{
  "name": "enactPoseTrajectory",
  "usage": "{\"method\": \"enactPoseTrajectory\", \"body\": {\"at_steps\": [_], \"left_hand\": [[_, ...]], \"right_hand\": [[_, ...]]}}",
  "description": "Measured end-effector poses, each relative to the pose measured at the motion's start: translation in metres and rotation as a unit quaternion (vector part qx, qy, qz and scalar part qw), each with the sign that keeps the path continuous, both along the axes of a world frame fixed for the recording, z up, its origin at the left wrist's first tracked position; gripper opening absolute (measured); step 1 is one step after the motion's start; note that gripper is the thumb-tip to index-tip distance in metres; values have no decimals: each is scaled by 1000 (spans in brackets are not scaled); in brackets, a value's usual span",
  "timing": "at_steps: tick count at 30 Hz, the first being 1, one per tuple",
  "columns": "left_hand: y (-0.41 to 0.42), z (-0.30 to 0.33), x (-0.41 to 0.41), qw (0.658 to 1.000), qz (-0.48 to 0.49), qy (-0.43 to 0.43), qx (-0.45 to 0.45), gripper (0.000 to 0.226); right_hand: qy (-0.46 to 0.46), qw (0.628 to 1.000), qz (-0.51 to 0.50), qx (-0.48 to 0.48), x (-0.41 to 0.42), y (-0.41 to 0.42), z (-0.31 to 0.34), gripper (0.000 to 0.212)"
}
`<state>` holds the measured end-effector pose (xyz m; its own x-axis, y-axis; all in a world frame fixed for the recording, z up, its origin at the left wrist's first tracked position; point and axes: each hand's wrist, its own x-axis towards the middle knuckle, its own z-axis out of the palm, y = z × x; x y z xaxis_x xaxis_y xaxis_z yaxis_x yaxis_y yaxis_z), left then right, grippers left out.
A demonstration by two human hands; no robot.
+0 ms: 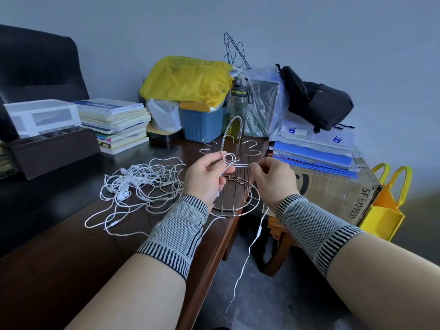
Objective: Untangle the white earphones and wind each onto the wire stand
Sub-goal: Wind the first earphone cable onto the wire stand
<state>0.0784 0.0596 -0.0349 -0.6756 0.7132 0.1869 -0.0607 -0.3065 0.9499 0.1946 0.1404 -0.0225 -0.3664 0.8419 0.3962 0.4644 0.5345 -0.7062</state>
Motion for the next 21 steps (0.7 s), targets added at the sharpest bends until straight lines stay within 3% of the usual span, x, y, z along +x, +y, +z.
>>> {"method": "enactPoseTrajectory", "body": {"at_steps": [12, 17, 21], "left_hand": [[7, -10, 7, 999, 22, 33, -17, 7], [14, -9, 9, 996, 66, 52, -30, 9], [16, -9, 8, 989, 103, 96, -51, 22]], "right_hand": [[54, 998, 10, 42, -18, -3, 44, 26], [-79, 994, 62, 45, -31, -17, 57, 27], [-158, 983, 35, 84, -35, -33, 59, 26]]}}
